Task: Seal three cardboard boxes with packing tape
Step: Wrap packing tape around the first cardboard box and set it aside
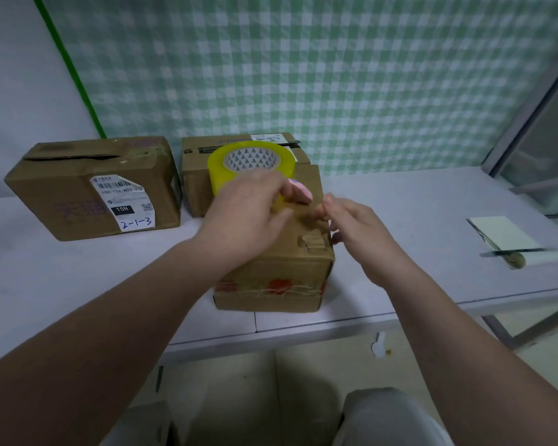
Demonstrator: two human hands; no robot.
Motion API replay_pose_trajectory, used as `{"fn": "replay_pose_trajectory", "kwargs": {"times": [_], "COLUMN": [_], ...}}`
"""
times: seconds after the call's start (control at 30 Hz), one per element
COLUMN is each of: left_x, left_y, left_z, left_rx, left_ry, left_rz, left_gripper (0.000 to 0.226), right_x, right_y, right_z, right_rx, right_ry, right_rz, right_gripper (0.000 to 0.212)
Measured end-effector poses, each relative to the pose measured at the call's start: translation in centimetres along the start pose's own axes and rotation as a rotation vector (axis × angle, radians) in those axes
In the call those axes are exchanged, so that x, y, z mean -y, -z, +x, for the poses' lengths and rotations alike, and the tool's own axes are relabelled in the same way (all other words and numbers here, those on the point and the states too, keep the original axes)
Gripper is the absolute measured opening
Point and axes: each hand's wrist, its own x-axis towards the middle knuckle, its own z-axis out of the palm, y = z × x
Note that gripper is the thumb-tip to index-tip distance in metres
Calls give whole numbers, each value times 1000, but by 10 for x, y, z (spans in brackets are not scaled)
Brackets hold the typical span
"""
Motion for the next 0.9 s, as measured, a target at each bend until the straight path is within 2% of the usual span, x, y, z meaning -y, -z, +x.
{"fn": "replay_pose_trajectory", "kwargs": {"times": [0.1,0.17,0.3,0.43,0.57,0.67,0.8,0.9], "left_x": [-8,-7,-5,-2,0,-2,-4,0], "left_y": [-7,-8,4,15,18,19,18,14], "left_z": [-21,-29,-41,-53,-55,-56,-58,-60], "left_rx": [175,198,293,349,382,345,291,270], "left_ry": [-17,37,91,74,89,71,43,62], "left_rz": [-189,-253,-325,-322,-371,-434,-454,-513], "left_gripper": [11,12,18,9,12,11,11,19], "right_x": [0,1,0,-3,-2,3,7,8], "right_y": [-1,-2,-9,-19,-25,-29,-34,-37], "right_z": [-18,-26,-39,-51,-57,-63,-67,-70], "right_rx": [5,40,106,130,42,-29,-65,-150], "right_ry": [19,25,57,83,2,52,109,93], "right_rz": [-20,41,98,131,167,51,0,-7], "right_gripper": [15,3,17,20,18,13,27,27]}}
